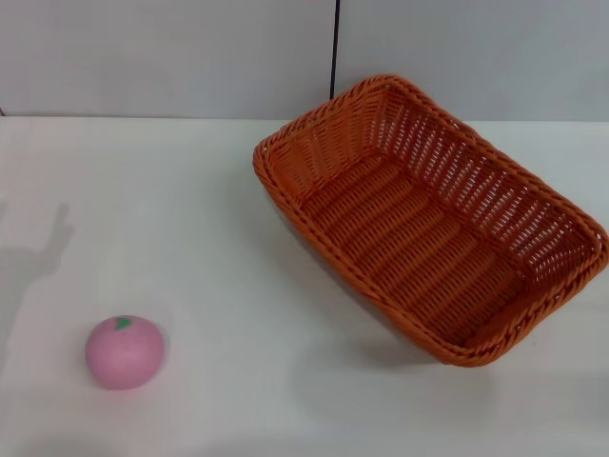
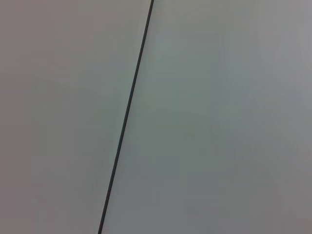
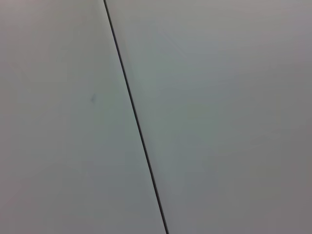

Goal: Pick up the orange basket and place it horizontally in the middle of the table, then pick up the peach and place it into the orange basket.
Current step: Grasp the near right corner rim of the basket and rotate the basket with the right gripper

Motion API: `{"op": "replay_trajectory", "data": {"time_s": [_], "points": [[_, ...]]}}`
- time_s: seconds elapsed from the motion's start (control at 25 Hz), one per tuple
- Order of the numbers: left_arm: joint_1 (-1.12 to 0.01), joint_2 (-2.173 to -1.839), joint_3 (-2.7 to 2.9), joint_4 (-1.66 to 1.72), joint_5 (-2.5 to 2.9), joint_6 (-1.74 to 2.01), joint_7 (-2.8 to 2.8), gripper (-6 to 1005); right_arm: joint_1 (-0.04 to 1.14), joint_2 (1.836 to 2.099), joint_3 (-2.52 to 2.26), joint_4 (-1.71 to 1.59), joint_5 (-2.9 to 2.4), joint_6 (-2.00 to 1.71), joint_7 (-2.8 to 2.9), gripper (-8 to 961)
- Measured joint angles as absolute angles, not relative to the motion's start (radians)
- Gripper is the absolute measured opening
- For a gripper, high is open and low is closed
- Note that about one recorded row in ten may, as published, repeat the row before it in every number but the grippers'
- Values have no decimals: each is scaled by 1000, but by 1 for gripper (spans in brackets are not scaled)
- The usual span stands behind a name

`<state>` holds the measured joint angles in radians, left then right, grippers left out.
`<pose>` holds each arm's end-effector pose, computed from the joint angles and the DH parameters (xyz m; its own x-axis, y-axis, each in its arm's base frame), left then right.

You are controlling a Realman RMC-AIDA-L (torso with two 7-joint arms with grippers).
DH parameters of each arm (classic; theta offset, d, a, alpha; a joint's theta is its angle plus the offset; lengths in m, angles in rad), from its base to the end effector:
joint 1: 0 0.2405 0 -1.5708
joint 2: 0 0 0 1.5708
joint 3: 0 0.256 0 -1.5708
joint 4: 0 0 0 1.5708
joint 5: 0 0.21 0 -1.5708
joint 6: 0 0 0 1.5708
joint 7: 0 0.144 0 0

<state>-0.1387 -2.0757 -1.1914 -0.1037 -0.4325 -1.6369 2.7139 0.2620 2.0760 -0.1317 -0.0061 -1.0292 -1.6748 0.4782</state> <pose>-0.3607 0.2140 0.0269 0.5257 -0.2432 0.8152 0.8140 -0.1345 -0.5651 0.3740 0.2365 0.0734 0.5009 0.4124 -0.7609 -0.8538 0.0916 -0.5124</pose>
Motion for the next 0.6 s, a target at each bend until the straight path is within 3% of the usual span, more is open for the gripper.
{"op": "replay_trajectory", "data": {"time_s": [0.6], "points": [[-195, -2058, -1220, -83, -430, -1554, 2730, 829, 199, 2074, -146, -19, -1064, -1761, 618, 786]]}}
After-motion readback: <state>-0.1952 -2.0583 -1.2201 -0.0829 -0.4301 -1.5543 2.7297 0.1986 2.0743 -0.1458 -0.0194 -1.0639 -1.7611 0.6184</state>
